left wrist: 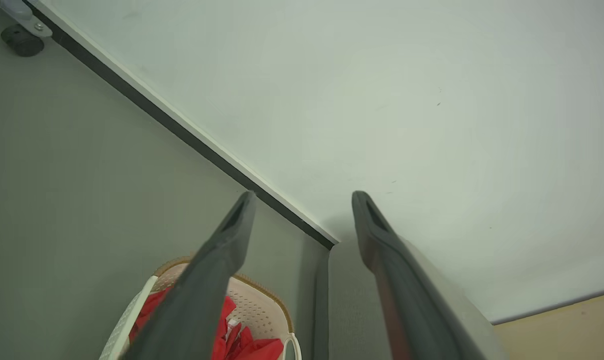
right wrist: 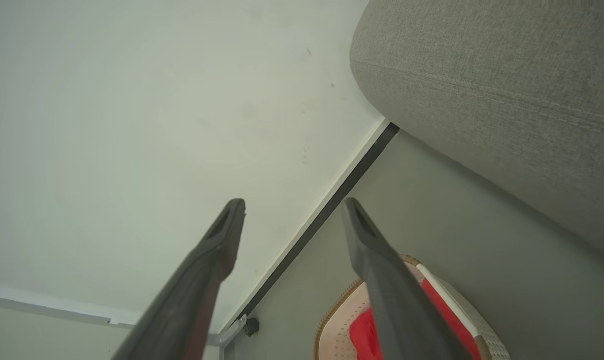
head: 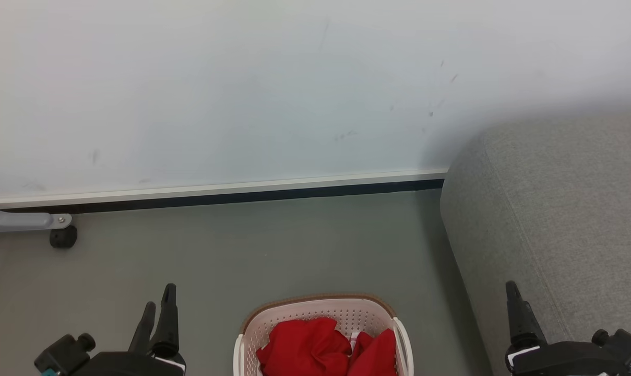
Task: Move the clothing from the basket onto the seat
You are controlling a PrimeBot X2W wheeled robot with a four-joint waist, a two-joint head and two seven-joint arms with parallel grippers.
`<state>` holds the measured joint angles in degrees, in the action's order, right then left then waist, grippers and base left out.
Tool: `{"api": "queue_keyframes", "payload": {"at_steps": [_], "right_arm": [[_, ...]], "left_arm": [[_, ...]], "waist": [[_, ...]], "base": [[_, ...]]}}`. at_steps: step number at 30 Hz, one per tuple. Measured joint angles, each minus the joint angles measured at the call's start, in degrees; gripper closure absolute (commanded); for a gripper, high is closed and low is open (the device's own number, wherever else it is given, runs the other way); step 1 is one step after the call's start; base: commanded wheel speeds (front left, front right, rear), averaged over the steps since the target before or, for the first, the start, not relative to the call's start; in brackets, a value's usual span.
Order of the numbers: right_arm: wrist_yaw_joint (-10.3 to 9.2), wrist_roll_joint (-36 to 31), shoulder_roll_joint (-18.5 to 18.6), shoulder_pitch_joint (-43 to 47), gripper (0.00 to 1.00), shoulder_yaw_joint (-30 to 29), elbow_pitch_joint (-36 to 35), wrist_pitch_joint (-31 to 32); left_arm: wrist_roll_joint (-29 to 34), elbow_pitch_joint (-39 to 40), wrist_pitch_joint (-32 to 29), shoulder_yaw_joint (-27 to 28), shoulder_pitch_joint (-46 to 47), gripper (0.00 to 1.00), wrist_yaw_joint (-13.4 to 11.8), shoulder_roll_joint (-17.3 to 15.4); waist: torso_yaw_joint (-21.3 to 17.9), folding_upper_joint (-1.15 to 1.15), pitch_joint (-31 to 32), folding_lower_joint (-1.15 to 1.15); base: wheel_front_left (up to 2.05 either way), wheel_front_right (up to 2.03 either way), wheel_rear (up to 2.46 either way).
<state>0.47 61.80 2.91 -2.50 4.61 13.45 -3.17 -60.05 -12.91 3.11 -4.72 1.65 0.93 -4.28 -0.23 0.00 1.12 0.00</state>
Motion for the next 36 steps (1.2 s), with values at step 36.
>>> {"api": "queue_keyframes", "payload": {"at_steps": [36], "right_arm": [[-4.53,-28.3,2.0,0.9,0.00,9.4,-1.8,-7.6]], "left_arm": [[32.0,2.9,7.7,-3.4,-3.5,0.00,-5.5,-3.0]], "waist": [[-1.2,0.00,0.9,0.00]], "base": [[0.00,0.00,0.00]]}}
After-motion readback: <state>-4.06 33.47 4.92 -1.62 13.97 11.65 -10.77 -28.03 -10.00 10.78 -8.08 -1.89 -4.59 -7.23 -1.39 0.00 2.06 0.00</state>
